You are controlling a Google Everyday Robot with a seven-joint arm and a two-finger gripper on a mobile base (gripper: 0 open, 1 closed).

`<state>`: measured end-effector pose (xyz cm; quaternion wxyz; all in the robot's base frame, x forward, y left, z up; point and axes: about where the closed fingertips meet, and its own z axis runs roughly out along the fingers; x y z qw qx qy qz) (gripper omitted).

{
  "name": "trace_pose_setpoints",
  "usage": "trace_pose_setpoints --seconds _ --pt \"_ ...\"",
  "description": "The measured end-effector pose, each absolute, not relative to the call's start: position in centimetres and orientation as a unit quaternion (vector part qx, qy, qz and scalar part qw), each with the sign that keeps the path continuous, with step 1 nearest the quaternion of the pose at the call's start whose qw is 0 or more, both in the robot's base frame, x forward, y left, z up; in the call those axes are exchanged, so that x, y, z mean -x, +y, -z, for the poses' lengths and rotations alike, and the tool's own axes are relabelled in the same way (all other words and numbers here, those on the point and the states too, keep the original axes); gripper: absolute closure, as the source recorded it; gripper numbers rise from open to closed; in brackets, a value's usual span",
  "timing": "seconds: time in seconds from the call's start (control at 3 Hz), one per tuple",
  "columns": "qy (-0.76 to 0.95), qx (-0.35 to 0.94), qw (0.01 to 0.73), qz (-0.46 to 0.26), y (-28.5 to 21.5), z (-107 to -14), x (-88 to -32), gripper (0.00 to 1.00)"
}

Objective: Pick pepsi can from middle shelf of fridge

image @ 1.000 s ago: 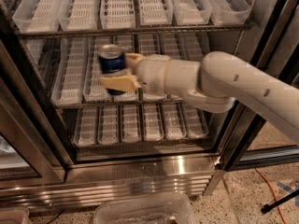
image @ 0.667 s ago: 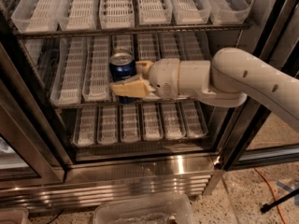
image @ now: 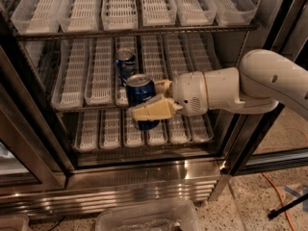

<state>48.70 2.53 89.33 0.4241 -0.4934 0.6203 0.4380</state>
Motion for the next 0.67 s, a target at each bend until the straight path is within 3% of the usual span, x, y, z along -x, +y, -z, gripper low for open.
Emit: trace_pose_setpoints --seconds 0.33,0.67 --pt "0.624 0.516 0.391 -0.438 2.8 -92.16 -43.33 1.0" --pt "0.623 0.517 0.39 -0.438 2.9 -92.32 -43.19 1.0"
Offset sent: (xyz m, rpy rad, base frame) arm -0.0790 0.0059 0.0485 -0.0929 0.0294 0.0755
